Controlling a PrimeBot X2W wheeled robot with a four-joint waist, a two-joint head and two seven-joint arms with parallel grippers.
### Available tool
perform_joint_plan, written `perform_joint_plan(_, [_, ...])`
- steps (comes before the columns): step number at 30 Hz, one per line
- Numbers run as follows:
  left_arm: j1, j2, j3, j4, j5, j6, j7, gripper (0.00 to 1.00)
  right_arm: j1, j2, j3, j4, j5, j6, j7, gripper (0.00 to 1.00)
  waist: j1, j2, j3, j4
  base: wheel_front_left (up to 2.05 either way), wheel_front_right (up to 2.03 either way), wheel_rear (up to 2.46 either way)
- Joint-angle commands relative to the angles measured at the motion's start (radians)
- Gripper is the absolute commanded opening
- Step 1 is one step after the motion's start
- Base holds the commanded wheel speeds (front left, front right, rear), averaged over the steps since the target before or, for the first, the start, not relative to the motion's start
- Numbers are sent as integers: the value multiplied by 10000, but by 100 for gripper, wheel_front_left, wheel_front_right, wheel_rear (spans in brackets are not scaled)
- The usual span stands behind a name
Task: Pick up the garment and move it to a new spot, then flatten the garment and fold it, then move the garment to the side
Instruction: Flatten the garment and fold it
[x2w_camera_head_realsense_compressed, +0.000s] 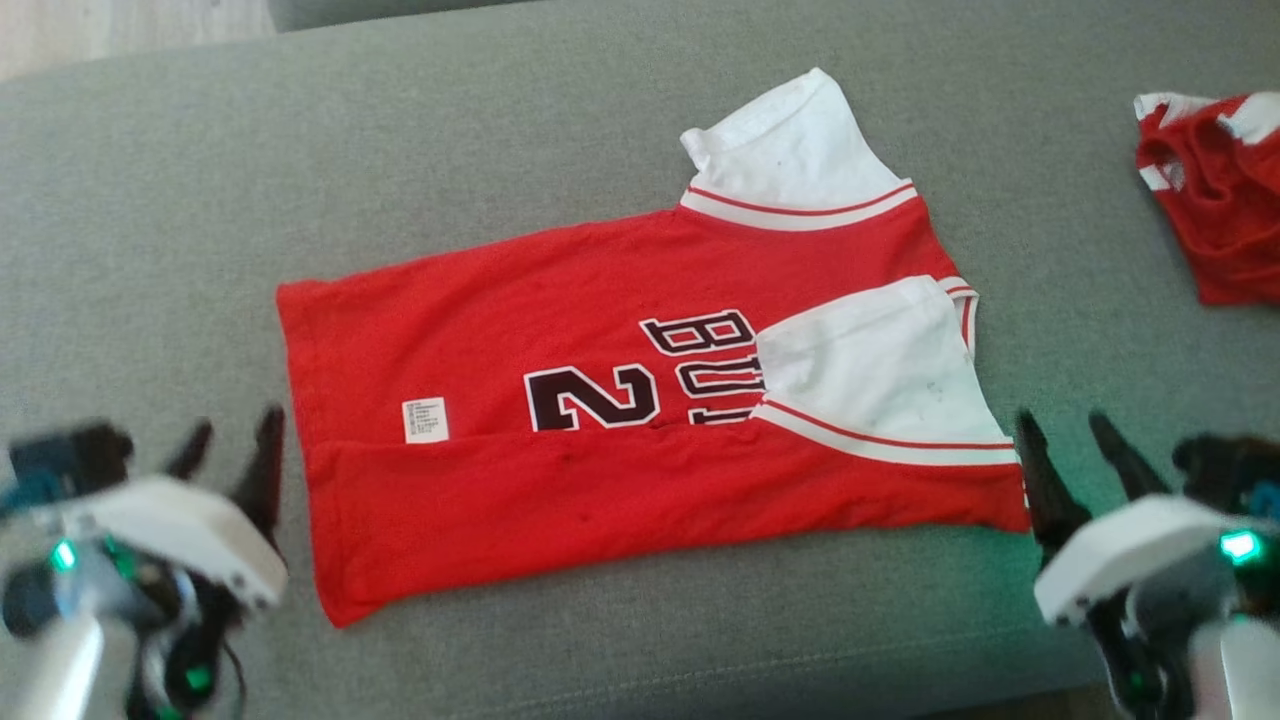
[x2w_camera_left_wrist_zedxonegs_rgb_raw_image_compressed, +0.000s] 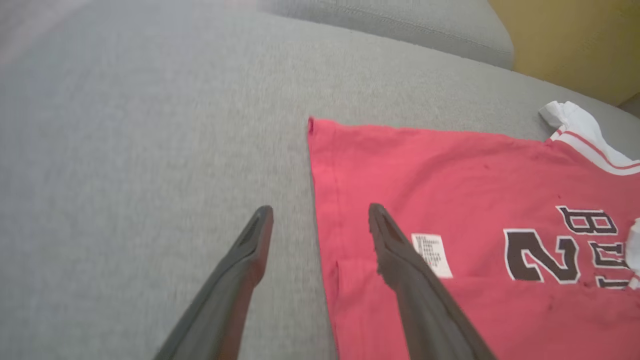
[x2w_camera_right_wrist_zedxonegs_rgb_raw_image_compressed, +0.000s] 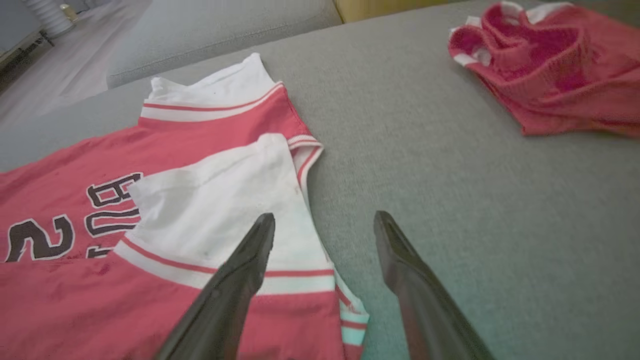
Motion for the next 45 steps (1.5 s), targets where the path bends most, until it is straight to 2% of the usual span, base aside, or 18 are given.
perform_joint_plan(1, [-695,493,303,-287,153,-12,200,100,-573,-298,362,-472,-16,-9,42,100,0,0,137,-90,0,0,0])
perform_joint_plan(6, [-2199,1216,64,241,571,-111,1118,100,-1436,-436,1152,-668,66,-9,89,100,0,0,776,-322,0,0,0])
perform_joint_plan(10, [-3168,1540,-112,784,768,-216,1611,100,-2173,-534,1831,-497,192,-9,-9,100,0,0,1248,-515,0,0,0])
perform_joint_plan(16, [-4062,1836,-400,1477,994,-348,2170,100,-2944,-701,2473,-129,341,-9,-250,100,0,0,1674,-672,0,0,0])
perform_joint_plan(25, [-4726,2167,-670,1998,1252,-414,2597,100,-3596,-902,2921,257,512,-9,-570,100,0,0,2008,-800,0,0,0])
perform_joint_plan(32, [-4911,2173,-1051,1851,1203,-835,2819,99,-3823,-1053,3022,387,619,-9,-651,100,0,0,2089,-834,0,0,0])
perform_joint_plan(34, [-4930,2171,-1107,1794,1195,-877,2838,87,-3888,-1077,3013,435,620,-9,-651,100,0,0,2094,-825,0,0,0])
perform_joint_plan(35, [-4941,2173,-1131,1780,1194,-890,2851,69,-3925,-1082,3011,460,618,-9,-649,100,0,0,2098,-818,0,0,0])
perform_joint_plan(36, [-4953,2180,-1164,1773,1199,-905,2881,41,-3967,-1083,3014,485,612,-9,-643,100,0,0,2107,-809,0,0,0])
perform_joint_plan(39, [-4967,2157,-1247,1742,1208,-906,2922,4,-4126,-1102,3078,574,587,-9,-573,100,0,0,2124,-761,0,0,0])
perform_joint_plan(40, [-4967,2165,-1263,1723,1204,-913,2938,0,-4208,-1130,3096,611,578,-9,-529,100,0,0,2133,-737,0,0,0])
perform_joint_plan(45, [-5013,2160,-1271,1489,1268,-848,2709,0,-5061,-1345,3077,1052,455,-9,-267,100,0,0,2161,-520,0,0,0])
